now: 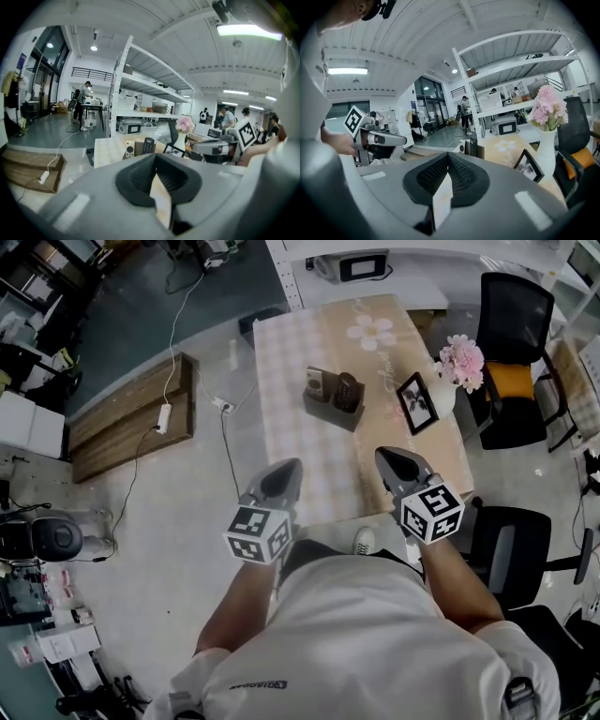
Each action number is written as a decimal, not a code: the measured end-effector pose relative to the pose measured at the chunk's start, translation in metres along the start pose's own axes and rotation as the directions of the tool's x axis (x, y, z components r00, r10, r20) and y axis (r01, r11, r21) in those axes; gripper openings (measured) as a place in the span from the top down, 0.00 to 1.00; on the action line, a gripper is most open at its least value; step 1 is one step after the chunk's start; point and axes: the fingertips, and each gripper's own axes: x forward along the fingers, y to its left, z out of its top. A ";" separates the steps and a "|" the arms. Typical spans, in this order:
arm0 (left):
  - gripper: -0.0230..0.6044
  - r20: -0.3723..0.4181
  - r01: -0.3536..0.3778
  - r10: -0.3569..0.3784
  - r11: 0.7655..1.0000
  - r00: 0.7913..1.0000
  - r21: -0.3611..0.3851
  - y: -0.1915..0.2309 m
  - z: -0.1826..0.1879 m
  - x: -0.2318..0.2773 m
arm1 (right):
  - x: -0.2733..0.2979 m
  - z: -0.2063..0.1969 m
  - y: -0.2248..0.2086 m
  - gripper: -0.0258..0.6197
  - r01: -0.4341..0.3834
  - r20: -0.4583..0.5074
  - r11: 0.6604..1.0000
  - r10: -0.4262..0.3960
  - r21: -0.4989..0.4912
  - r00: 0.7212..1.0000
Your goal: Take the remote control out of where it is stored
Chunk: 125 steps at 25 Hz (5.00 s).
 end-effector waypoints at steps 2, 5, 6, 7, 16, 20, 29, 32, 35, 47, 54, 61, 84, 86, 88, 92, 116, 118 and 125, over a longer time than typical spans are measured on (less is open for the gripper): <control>0.96 -0.002 -0.005 0.005 1.000 1.000 0.010 0.001 0.002 0.004 | 0.005 -0.001 -0.005 0.95 -0.008 -0.001 1.000 0.008 0.006 1.000; 0.96 0.001 -0.011 0.011 1.000 1.000 0.015 0.008 0.005 0.007 | 0.015 -0.001 -0.009 0.95 -0.014 -0.009 1.000 0.014 0.003 1.000; 0.96 0.003 -0.011 0.011 1.000 1.000 0.014 0.011 0.006 0.007 | 0.018 -0.001 -0.010 0.95 -0.012 -0.012 1.000 0.012 -0.001 1.000; 0.96 0.004 -0.009 0.009 1.000 1.000 0.012 0.014 0.006 0.007 | 0.020 0.000 -0.010 0.95 -0.008 -0.014 1.000 0.008 -0.004 1.000; 0.96 -0.016 0.071 -0.070 0.996 0.997 0.049 0.044 0.003 0.010 | 0.046 0.001 -0.008 0.95 0.086 -0.033 0.996 -0.085 0.010 0.996; 0.96 -0.025 0.100 -0.099 0.994 0.995 0.041 0.065 0.000 0.011 | 0.066 0.000 -0.012 0.94 0.133 -0.052 0.991 -0.132 0.004 0.990; 0.96 -0.035 0.138 -0.137 0.989 0.990 0.057 0.097 -0.009 0.015 | 0.110 0.002 -0.040 0.89 0.212 -0.100 0.977 -0.214 -0.038 0.972; 0.96 -0.037 0.143 -0.142 0.989 0.989 0.041 0.104 -0.012 0.013 | 0.124 0.004 -0.053 0.88 0.240 -0.119 0.969 -0.246 -0.058 0.962; 0.96 -0.042 0.147 -0.146 0.989 0.988 0.028 0.109 -0.015 0.010 | 0.137 0.008 -0.066 0.85 0.262 -0.130 0.962 -0.269 -0.074 0.954; 0.96 -0.052 0.108 -0.108 0.994 0.993 0.002 0.133 -0.019 -0.003 | 0.179 0.016 -0.106 0.75 0.270 -0.196 0.958 -0.285 -0.098 0.938; 0.96 -0.049 0.089 -0.090 0.996 0.995 -0.015 0.136 -0.018 -0.007 | 0.189 0.007 -0.107 0.78 0.225 -0.231 0.974 -0.226 -0.030 0.946; 0.96 -0.051 0.093 -0.094 0.995 0.994 -0.027 0.135 -0.022 -0.009 | 0.185 0.009 -0.100 0.81 0.219 -0.235 0.975 -0.223 -0.042 0.946; 0.96 -0.042 0.164 -0.164 0.986 0.985 -0.023 0.120 -0.026 -0.011 | 0.098 0.083 -0.045 0.81 0.244 0.040 0.962 -0.251 0.119 0.967; 0.96 -0.049 0.171 -0.172 0.985 0.984 -0.026 0.117 -0.029 -0.011 | 0.093 0.064 -0.044 0.81 0.249 0.033 0.947 -0.260 0.202 0.965; 0.96 -0.054 0.179 -0.180 0.984 0.982 -0.026 0.115 -0.031 -0.011 | 0.088 0.042 -0.043 0.81 0.255 0.026 0.918 -0.276 0.303 0.961; 0.96 -0.065 0.192 -0.193 0.981 0.979 -0.022 0.110 -0.034 -0.011 | 0.080 -0.009 -0.048 0.81 0.260 0.020 0.805 -0.319 0.533 0.948; 0.96 -0.079 0.173 -0.177 0.983 0.981 -0.053 0.112 -0.044 -0.017 | 0.095 -0.180 -0.090 0.76 0.374 -0.229 0.497 -0.328 0.783 0.916; 0.96 -0.079 0.171 -0.174 0.984 0.981 -0.054 0.113 -0.043 -0.018 | 0.095 -0.184 -0.092 0.75 0.392 -0.249 0.510 -0.327 0.765 0.912; 0.96 -0.082 0.177 -0.180 0.983 0.980 -0.051 0.111 -0.043 -0.019 | 0.091 -0.188 -0.097 0.72 0.457 -0.308 0.582 -0.342 0.672 0.888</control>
